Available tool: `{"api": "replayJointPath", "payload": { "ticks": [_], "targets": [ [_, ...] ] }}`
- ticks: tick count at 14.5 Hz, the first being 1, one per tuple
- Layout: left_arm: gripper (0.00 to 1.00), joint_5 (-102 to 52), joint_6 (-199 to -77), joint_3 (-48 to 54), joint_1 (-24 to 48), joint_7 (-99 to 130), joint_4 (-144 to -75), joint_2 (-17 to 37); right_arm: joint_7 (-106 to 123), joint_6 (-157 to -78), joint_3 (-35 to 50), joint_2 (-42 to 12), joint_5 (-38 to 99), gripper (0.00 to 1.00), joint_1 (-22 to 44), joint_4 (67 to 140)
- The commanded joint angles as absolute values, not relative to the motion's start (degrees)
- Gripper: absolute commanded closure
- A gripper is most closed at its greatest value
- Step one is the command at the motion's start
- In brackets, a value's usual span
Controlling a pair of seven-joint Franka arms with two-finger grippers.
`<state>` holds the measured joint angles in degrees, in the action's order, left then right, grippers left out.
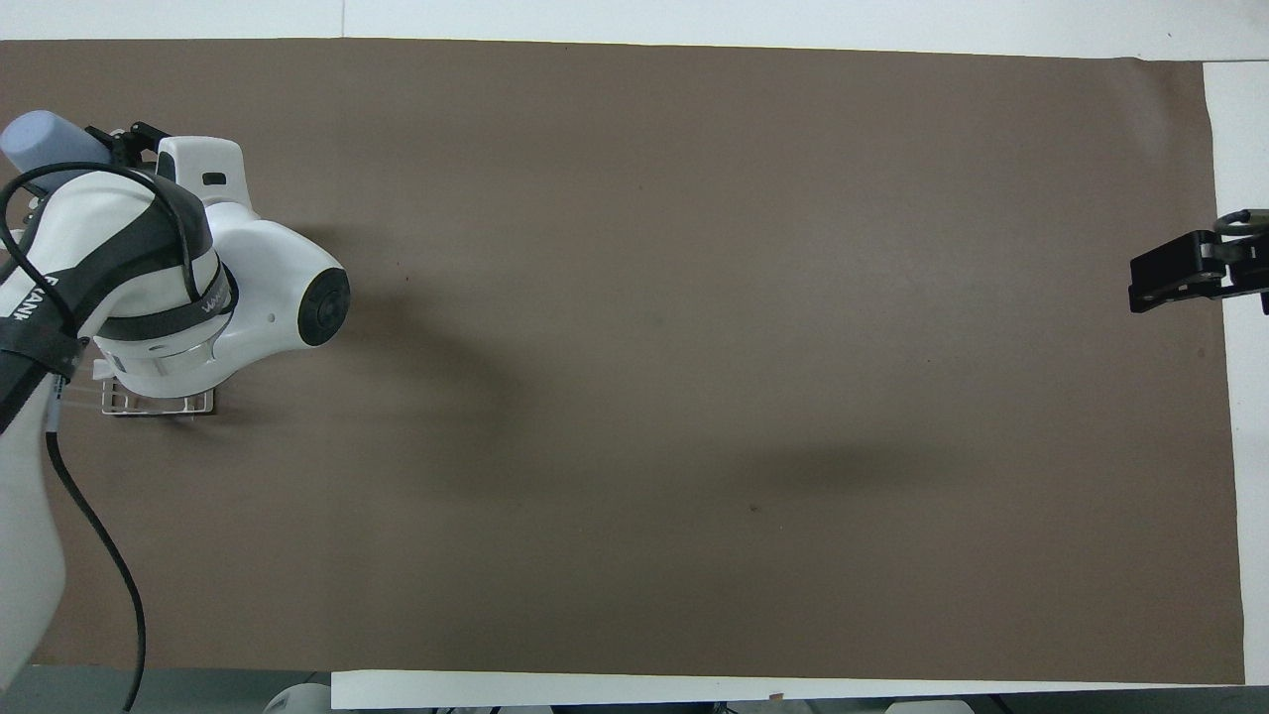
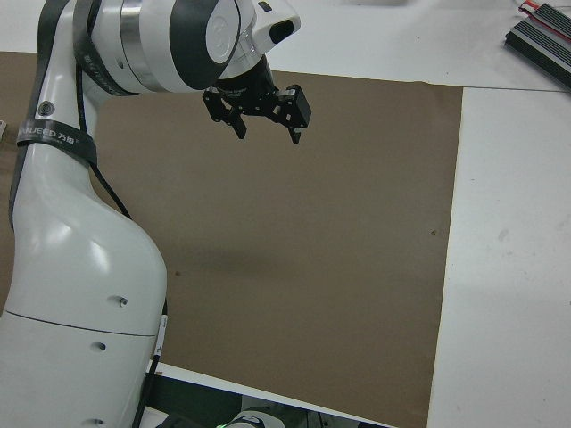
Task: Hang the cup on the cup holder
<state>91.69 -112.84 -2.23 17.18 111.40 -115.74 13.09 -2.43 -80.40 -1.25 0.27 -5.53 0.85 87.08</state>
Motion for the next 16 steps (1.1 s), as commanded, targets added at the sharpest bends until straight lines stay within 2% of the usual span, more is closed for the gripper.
{"api": "replayJointPath", "payload": {
  "ticks": [1, 14, 16],
  "targets": [
    [0.63, 92.73, -112.5, -1.76, 16.44, 113.38, -117.94, 12.22, -1.67, -80.16, -1.05, 1.23, -4.92, 0.0, 0.35, 88.15],
    [0.63, 92.72, -113.55, -1.58, 15.64, 118.83, -121.64, 11.07, -1.67, -80.16, -1.05, 1.23, -4.92, 0.0, 0.35, 88.15],
    [0.61, 92.64, -113.82, -1.58, 15.64, 118.83, -121.64, 11.07, -1.67, -80.16, -1.05, 1.23, -4.92, 0.0, 0.35, 88.15]
  ]
}}
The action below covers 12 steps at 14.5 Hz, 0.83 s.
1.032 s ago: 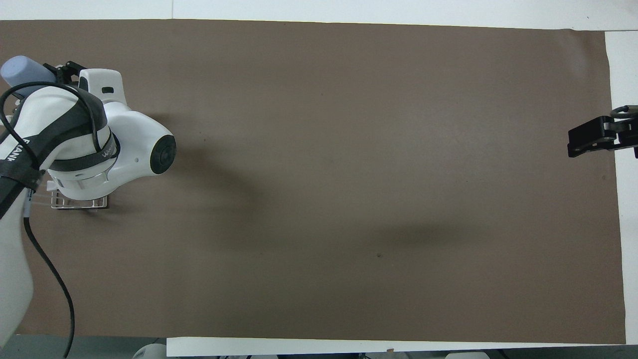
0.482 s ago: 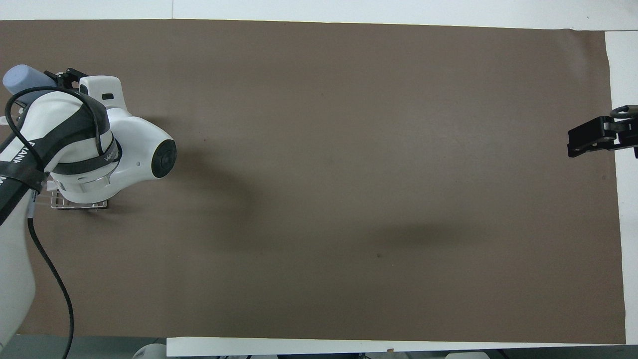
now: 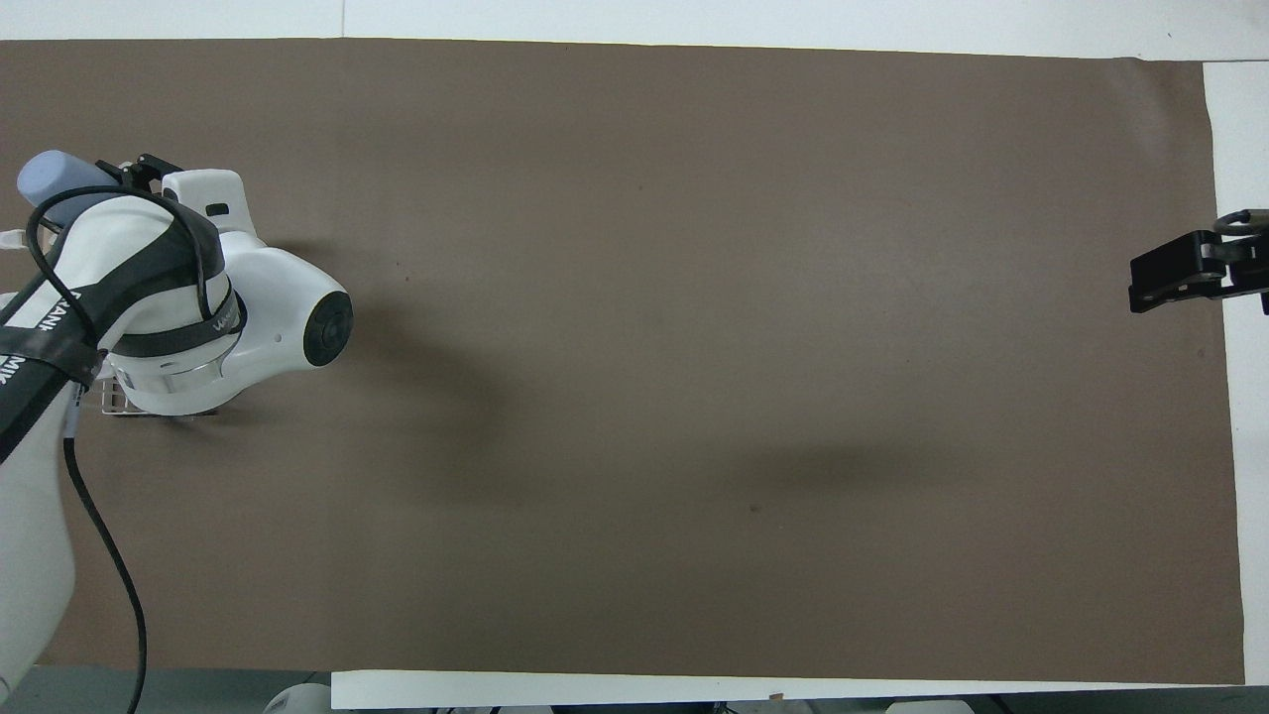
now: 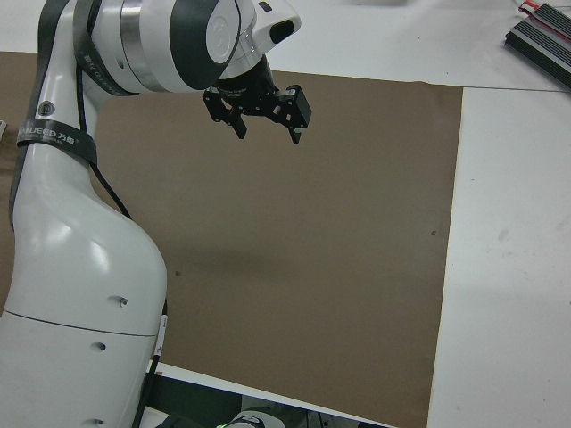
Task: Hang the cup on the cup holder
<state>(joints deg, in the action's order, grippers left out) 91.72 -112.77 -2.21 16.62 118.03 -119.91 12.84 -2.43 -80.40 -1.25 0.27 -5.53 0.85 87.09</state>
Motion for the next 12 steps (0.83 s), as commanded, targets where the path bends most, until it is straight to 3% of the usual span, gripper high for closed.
{"api": "replayJointPath", "payload": {
  "ticks": [1, 3, 4, 6, 12],
  "targets": [
    [0.57, 92.55, -114.25, -1.58, 15.64, 118.74, -121.64, 11.16, -1.67, -80.16, -1.05, 1.23, -4.92, 0.0, 0.35, 88.15],
    [0.39, 92.37, -114.7, -1.58, 15.56, 118.48, -121.73, 11.08, -1.67, -80.16, -1.05, 1.23, -4.92, 0.0, 0.35, 88.15],
    [0.22, 92.2, -114.7, -1.58, 15.21, 118.39, -121.64, 11.16, -1.67, -80.16, -1.05, 1.23, -4.92, 0.0, 0.35, 88.15],
    [0.0, 91.94, -114.7, -1.58, 15.21, 118.04, -121.64, 11.16, -1.67, -80.16, -1.05, 1.23, -4.92, 0.0, 0.35, 88.15],
    [0.0, 82.66, -116.54, -1.41, 15.38, 110.26, -118.84, 8.45, -1.67, -80.16, -1.05, 1.23, -4.92, 0.0, 0.35, 88.15]
  ]
}}
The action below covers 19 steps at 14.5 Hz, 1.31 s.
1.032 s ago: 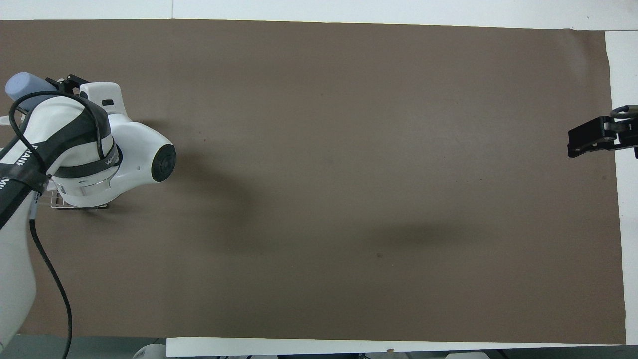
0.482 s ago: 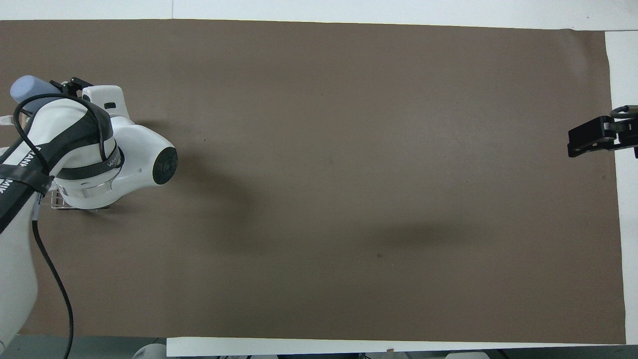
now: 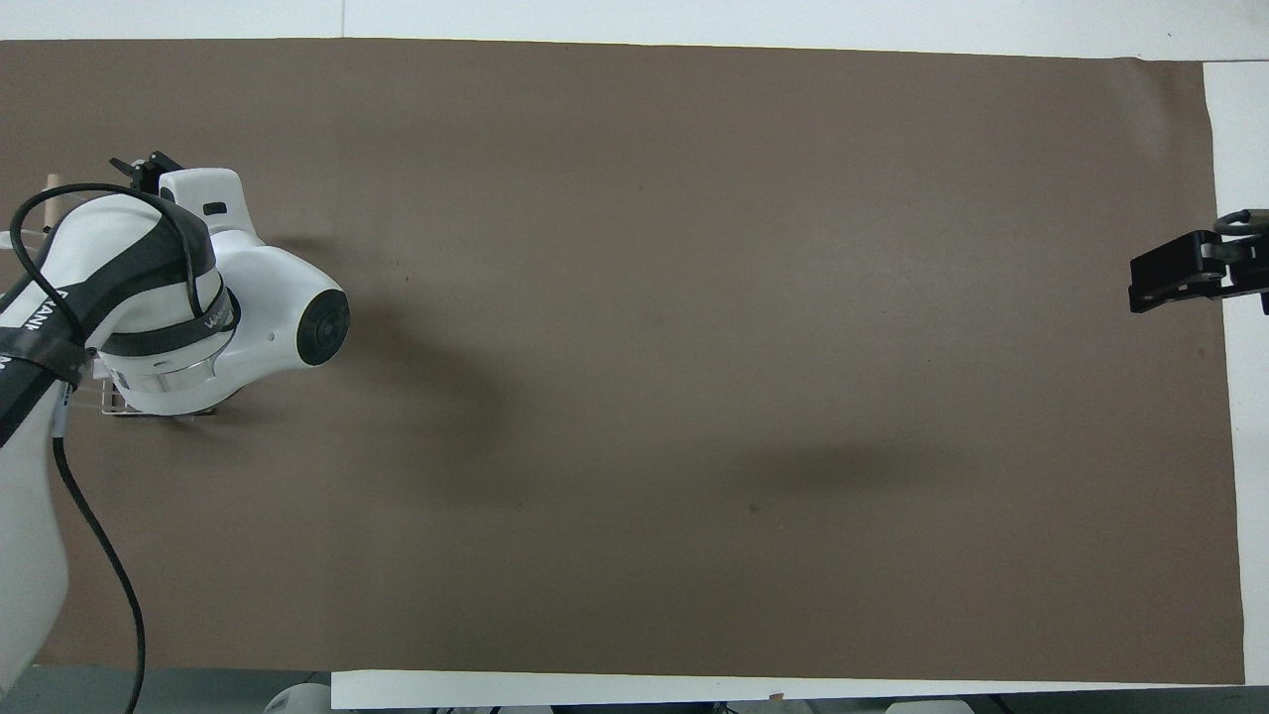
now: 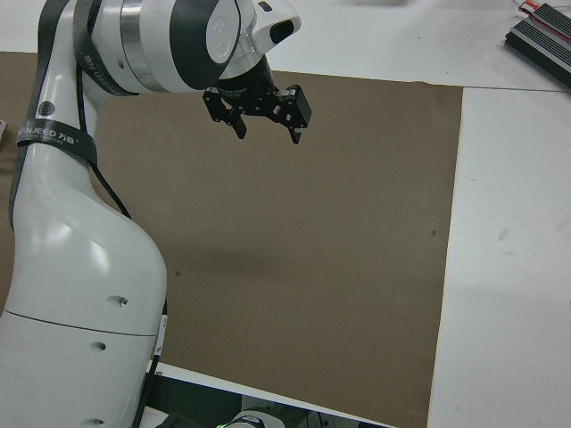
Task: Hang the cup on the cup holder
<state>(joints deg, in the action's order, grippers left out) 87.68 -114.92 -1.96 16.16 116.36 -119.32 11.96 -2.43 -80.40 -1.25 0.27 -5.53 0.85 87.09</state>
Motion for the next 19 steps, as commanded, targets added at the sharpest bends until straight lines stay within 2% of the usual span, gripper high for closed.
{"api": "replayJointPath", "payload": {
  "ticks": [1, 4, 7, 12, 19],
  "targets": [
    [0.0, 76.79, -116.63, -1.41, 15.64, 104.21, -117.0, 7.31, -1.67, -80.16, -1.05, 1.23, -4.92, 0.0, 0.35, 88.15],
    [0.0, 62.26, -116.11, -1.49, 16.17, 91.96, -110.15, 6.85, -1.67, -80.16, -1.05, 1.23, -4.92, 0.0, 0.35, 88.15],
    [0.0, 53.04, -116.28, -1.41, 16.08, 85.99, -107.68, 6.68, -1.67, -80.16, -1.05, 1.23, -4.92, 0.0, 0.35, 88.15],
    [0.0, 26.93, -115.14, -2.28, 15.29, 68.05, -103.36, 4.23, -1.67, -80.16, -1.05, 1.23, -4.92, 0.0, 0.35, 88.15],
    [0.0, 7.41, -99.43, -2.46, 11.52, 32.33, -99.32, 1.85, -1.67, -80.16, -1.05, 1.23, -4.92, 0.0, 0.35, 88.15]
  ]
}}
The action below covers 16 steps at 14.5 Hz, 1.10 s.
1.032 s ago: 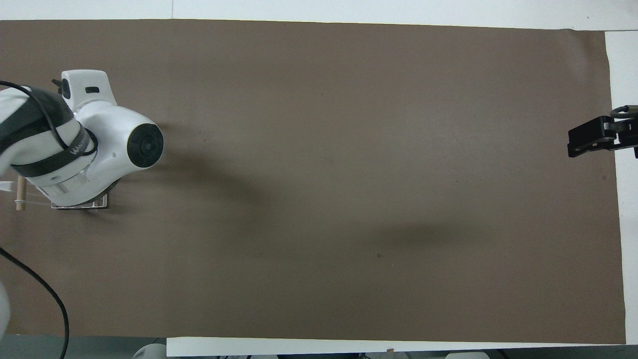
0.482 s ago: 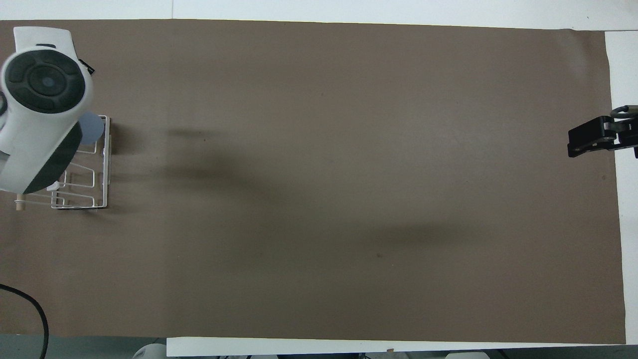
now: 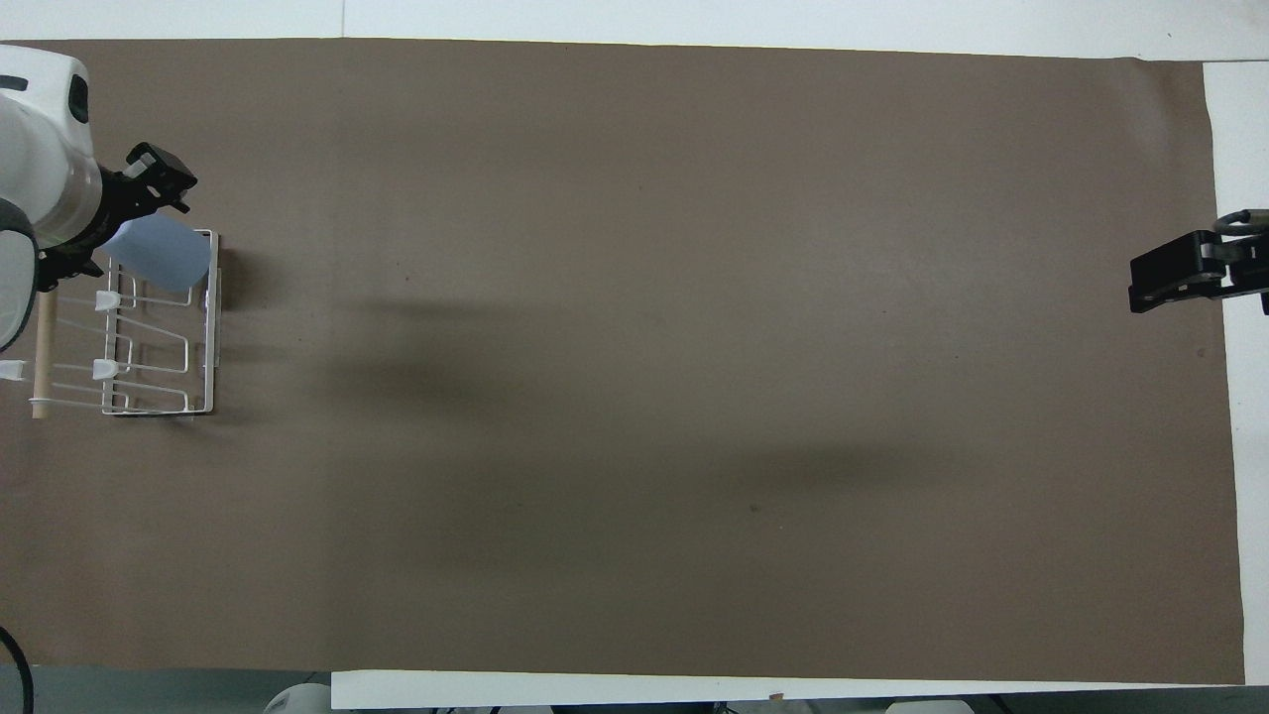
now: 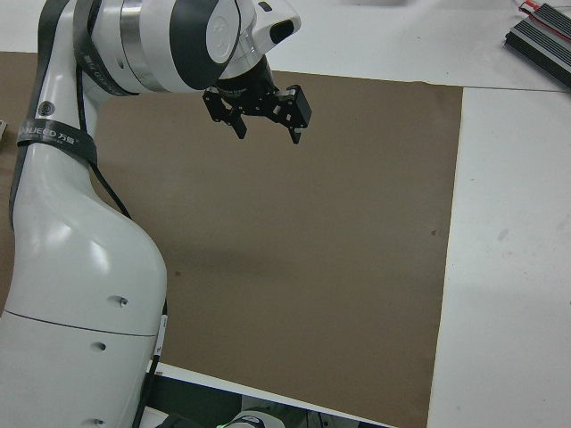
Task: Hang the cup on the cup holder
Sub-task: 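Open the left gripper and withdraw it from the cup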
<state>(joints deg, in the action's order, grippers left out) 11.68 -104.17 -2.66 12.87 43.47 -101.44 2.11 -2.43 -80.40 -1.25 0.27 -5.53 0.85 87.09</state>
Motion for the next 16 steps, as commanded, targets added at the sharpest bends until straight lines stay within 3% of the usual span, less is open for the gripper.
{"api": "replayJointPath", "payload": {
  "ticks": [1, 4, 13, 16],
  "targets": [
    [0.0, 6.6, -97.23, -2.46, 10.9, 24.6, -98.79, 1.85, -1.67, -80.16, -1.05, 1.23, -4.92, 0.0, 0.35, 88.15],
    [0.0, 5.81, -94.48, -2.46, 9.41, 6.01, -97.91, 1.93, -1.58, -80.16, -1.05, 1.23, -4.92, 0.0, 0.35, 88.15],
    [0.0, -0.43, -91.76, -2.46, 5.54, 2.72, -88.69, 2.2, -1.67, -80.16, -1.05, 1.23, -4.92, 0.0, 0.35, 88.15],
    [0.0, 0.17, -91.23, -2.29, 6.15, 2.29, -88.68, 1.76, -1.67, -80.16, -1.05, 1.23, -4.92, 0.0, 0.35, 88.15]
  ]
}}
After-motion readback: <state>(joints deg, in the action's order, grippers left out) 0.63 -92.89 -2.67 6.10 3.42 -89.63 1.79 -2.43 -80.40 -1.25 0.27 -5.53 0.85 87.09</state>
